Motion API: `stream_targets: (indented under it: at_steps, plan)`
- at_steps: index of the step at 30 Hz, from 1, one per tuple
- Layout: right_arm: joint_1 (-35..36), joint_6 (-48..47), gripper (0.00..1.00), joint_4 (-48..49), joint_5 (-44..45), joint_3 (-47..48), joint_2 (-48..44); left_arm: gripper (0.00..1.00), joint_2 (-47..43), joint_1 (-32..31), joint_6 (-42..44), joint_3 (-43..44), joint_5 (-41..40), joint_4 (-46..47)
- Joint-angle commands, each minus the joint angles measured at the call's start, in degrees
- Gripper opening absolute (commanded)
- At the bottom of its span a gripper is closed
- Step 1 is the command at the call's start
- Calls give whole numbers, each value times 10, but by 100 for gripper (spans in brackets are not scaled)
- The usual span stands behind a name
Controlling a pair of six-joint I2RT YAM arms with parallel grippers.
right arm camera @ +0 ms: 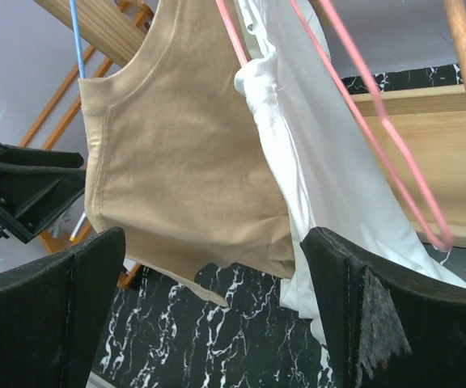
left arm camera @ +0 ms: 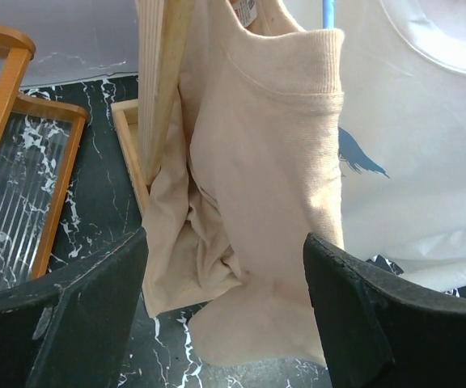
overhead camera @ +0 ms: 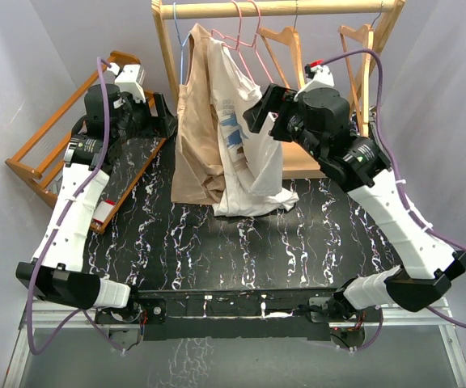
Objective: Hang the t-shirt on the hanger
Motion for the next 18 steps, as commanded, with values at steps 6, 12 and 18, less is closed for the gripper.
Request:
stream_targets:
  at_steps: [6, 12, 18]
  plan:
    - [-2, 31, 98, 37, 33, -24, -32, 76, -24, 1, 12, 7, -9, -9]
    - [-2, 27, 98, 37, 41, -33, -36, 76, -21, 2, 15, 11, -9, -13]
    - [-2, 24, 98, 35, 44, -37, -34, 76, -14, 1, 18, 18, -9, -15]
